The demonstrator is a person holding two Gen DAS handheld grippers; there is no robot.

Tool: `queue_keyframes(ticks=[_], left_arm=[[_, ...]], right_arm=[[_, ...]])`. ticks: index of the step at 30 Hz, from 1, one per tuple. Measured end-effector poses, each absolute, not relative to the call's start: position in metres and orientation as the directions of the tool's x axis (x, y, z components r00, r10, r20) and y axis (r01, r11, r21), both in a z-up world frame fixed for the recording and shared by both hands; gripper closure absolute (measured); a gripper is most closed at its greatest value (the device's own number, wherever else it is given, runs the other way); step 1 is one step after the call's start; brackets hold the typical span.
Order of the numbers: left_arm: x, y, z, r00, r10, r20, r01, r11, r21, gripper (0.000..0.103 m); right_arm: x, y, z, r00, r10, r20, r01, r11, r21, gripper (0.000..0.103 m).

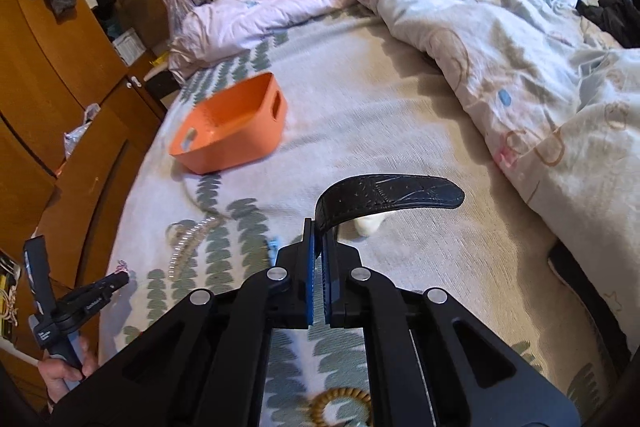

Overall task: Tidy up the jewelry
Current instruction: 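Carry the pink brooch to the bracelet pile and open left tool while right tool carries the watch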

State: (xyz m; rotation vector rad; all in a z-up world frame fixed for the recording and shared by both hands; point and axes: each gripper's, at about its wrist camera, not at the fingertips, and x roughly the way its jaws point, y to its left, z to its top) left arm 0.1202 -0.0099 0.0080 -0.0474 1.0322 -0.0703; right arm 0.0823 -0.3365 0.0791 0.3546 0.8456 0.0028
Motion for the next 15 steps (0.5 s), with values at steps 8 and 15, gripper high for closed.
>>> queue_keyframes(ticks=[8,15], left_arm=[[0.096,-0.004,0.039,0.547,-0.084,-0.833,0.035,0.996,-0.077,0.09],[0.063,-0.003,0.057,0.573,-0.085,-0.815,0.05,0.996,-0.069,0.09]], right_arm=[[0.041,-0.315,0.126,0.709,0.168,-0.684,0.083,0.944,0.318,0.099],[-0.009,-0.298,0.148,0.721,0.188,-0.666,0.045,0.947,0.317,0.099]])
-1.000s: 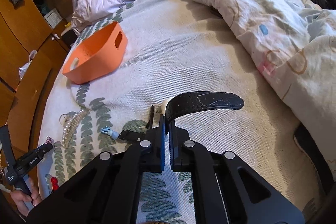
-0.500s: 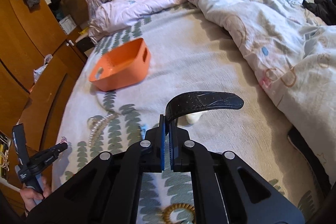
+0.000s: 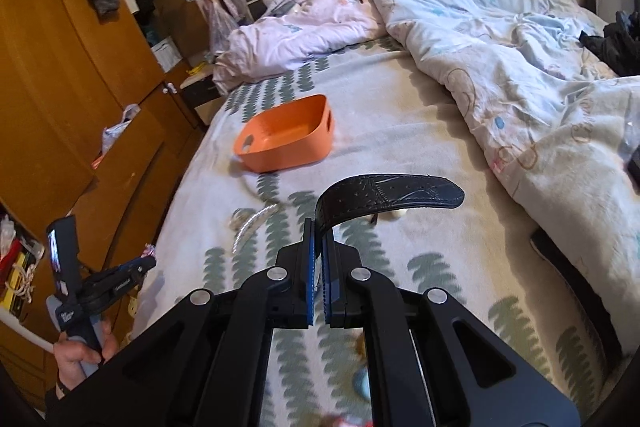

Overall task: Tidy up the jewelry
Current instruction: 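Carry the pink brooch to the bracelet pile and open left tool while right tool carries the watch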

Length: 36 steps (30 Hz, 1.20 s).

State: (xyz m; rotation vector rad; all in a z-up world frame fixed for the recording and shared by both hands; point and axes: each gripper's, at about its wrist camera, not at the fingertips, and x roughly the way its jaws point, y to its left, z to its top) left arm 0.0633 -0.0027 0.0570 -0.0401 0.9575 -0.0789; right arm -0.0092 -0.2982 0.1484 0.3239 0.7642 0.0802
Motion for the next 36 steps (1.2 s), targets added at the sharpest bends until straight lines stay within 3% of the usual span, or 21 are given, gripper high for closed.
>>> queue_keyframes(ticks=[8,16,24,36], left_arm=[[0.011,0.0,0.065,0.575,-0.085,-0.814,0.053,0.996,-0.067,0.09],[-0.036,-0.008,0.044,0.542,-0.081,-0.836,0.066,0.996,-0.053,0.09],[-0.04,-0.013,0.002,0.495,-0.039,-0.868,0.036,0.999,-0.024,0.09],[-0.041,-0.02,-0.008,0.487,-0.019,-0.873,0.046,0.999,0.004,0.09]], right_arm=[[-0.064,-0.278,0.152,0.716,0.241,-0.655,0.003,0.937,0.348,0.099],[-0.102,-0.271,0.121,0.677,0.274,-0.683,0.012,0.924,0.383,0.099],[-0.096,-0.289,0.081,0.617,0.224,-0.754,0.097,0.929,0.356,0.099],[-0.084,-0.293,0.05,0.55,0.185,-0.814,0.131,0.944,0.303,0.098]])
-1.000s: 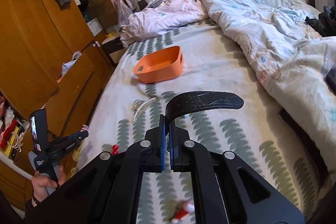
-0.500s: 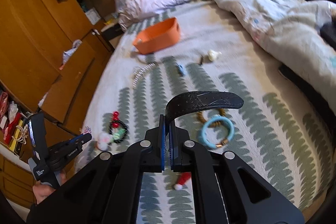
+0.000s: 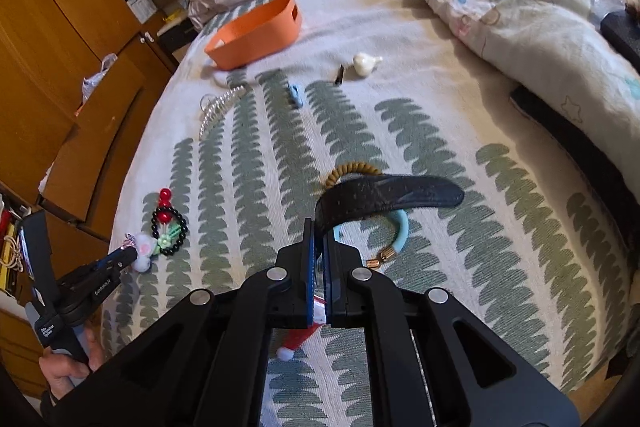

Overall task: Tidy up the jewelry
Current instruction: 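Carry the pink brooch to the bracelet pile and open left tool while right tool carries the watch, then lower the watch beside the blue ring and open right tool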

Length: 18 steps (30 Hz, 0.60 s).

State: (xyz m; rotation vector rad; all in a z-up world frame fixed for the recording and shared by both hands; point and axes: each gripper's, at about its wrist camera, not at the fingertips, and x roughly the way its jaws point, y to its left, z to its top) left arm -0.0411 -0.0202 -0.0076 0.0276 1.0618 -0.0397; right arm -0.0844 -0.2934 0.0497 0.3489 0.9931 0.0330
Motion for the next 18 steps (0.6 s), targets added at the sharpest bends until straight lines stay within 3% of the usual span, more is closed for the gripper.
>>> queue_keyframes(ticks=[9,11,15,18], left_arm=[[-0.043,-0.021,-0.001,0.515,0.001,-0.857,0.039,0.999,0.025,0.086],[-0.043,-0.021,0.001,0.523,0.0,-0.853,0.036,0.999,0.022,0.078],[-0.049,-0.021,0.013,0.573,0.004,-0.819,0.031,0.999,0.026,0.053],[-0.051,-0.023,0.021,0.603,0.018,-0.797,0.026,0.999,0.042,0.049]], right_arm=[[-0.083,-0.299,0.046,0.545,0.127,-0.829,0.164,0.954,0.253,0.091],[-0.083,-0.3,0.049,0.55,0.115,-0.827,0.168,0.955,0.244,0.09],[-0.085,-0.301,0.057,0.57,0.033,-0.821,0.18,0.97,0.164,0.087],[-0.086,-0.304,0.06,0.573,-0.017,-0.82,0.191,0.975,0.114,0.079]])
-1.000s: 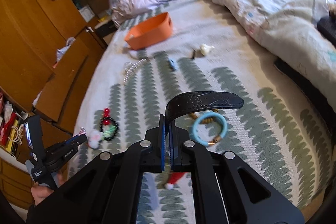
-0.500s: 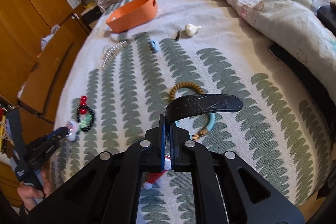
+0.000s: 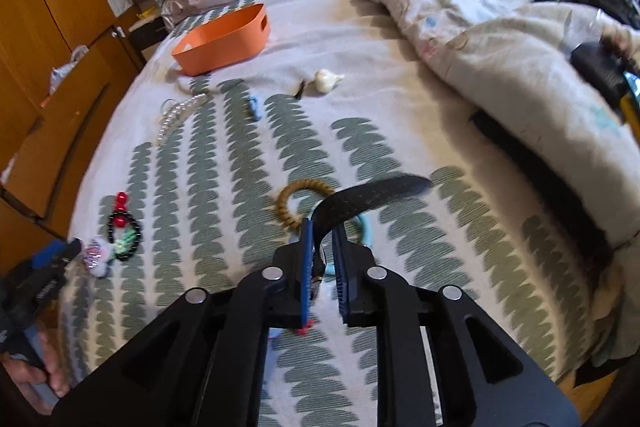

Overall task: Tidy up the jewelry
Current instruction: 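Lower the watch beside the blue ring and open right tool, then move left tool to the pearl hair claw while right tool reaches the white bulb ornament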

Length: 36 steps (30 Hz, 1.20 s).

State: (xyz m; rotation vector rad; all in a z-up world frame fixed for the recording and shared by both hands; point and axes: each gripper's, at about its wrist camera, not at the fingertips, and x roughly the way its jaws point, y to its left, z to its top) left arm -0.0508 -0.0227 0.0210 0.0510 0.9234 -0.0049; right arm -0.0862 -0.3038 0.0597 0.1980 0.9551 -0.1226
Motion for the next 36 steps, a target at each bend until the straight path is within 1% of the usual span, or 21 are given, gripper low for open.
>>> queue_keyframes(ticks=[1,2,3,5,8,10,11,14,16,17,19,20,24,26,28,36], left_arm=[[-0.051,-0.023,0.023,0.607,0.012,-0.794,0.03,0.999,0.037,0.049],[-0.052,-0.023,0.025,0.612,0.008,-0.791,0.03,0.999,0.034,0.048],[-0.052,-0.023,0.027,0.618,0.009,-0.786,0.029,0.999,0.034,0.046],[-0.052,-0.024,0.029,0.626,0.006,-0.779,0.033,0.999,0.034,0.046],[-0.052,-0.025,0.032,0.64,0.007,-0.769,0.033,0.999,0.037,0.045],[-0.053,-0.026,0.036,0.653,-0.005,-0.757,0.041,0.999,0.028,0.04],[-0.054,-0.026,0.038,0.662,-0.006,-0.749,0.04,0.999,0.028,0.039],[-0.06,-0.027,0.046,0.698,-0.01,-0.716,0.043,0.999,0.028,0.037],[-0.067,-0.028,0.054,0.734,-0.011,-0.679,0.046,0.998,0.034,0.03],[-0.071,-0.029,0.058,0.749,-0.014,-0.663,0.048,0.998,0.032,0.028],[-0.078,-0.031,0.065,0.781,-0.001,-0.624,0.039,0.998,0.048,0.022],[-0.082,-0.034,0.069,0.799,0.012,-0.602,0.034,0.997,0.065,0.021],[-0.091,-0.039,0.08,0.839,0.027,-0.544,0.025,0.996,0.088,0.018],[-0.094,-0.04,0.085,0.849,0.015,-0.528,0.034,0.996,0.083,0.017],[-0.094,-0.042,0.087,0.854,0.016,-0.52,0.033,0.996,0.085,0.016],[-0.091,-0.044,0.085,0.854,-0.011,-0.521,0.053,0.996,0.065,0.016]], right_arm=[[-0.086,-0.305,0.061,0.576,-0.028,-0.817,0.196,0.975,0.106,0.075],[-0.087,-0.307,0.062,0.581,-0.037,-0.813,0.201,0.974,0.099,0.065],[-0.087,-0.308,0.063,0.587,-0.044,-0.808,0.204,0.974,0.095,0.052],[-0.09,-0.31,0.07,0.62,-0.077,-0.781,0.217,0.973,0.076,0.038],[-0.095,-0.311,0.084,0.676,-0.113,-0.728,0.219,0.974,0.052,0.035],[-0.099,-0.312,0.091,0.706,-0.121,-0.698,0.222,0.973,0.056,0.031],[-0.1,-0.312,0.094,0.72,-0.122,-0.683,0.221,0.973,0.059,0.028],[-0.103,-0.311,0.102,0.758,-0.121,-0.64,0.212,0.975,0.066,0.025],[-0.106,-0.308,0.107,0.786,-0.12,-0.606,0.201,0.977,0.067,0.021],[-0.107,-0.306,0.108,0.796,-0.117,-0.594,0.195,0.978,0.069,0.02],[-0.109,-0.302,0.112,0.816,-0.106,-0.569,0.174,0.983,0.066,0.02],[-0.108,-0.299,0.112,0.821,-0.105,-0.562,0.166,0.984,0.058,0.019],[-0.104,-0.286,0.11,0.829,-0.125,-0.545,0.154,0.988,0.007,0.012],[-0.1,-0.281,0.106,0.822,-0.128,-0.555,0.151,0.989,-0.005,0.012],[-0.097,-0.277,0.104,0.824,-0.112,-0.555,0.131,0.991,-0.006,0.012],[-0.087,-0.273,0.09,0.815,-0.073,-0.575,0.095,0.995,0.008,0.012]])
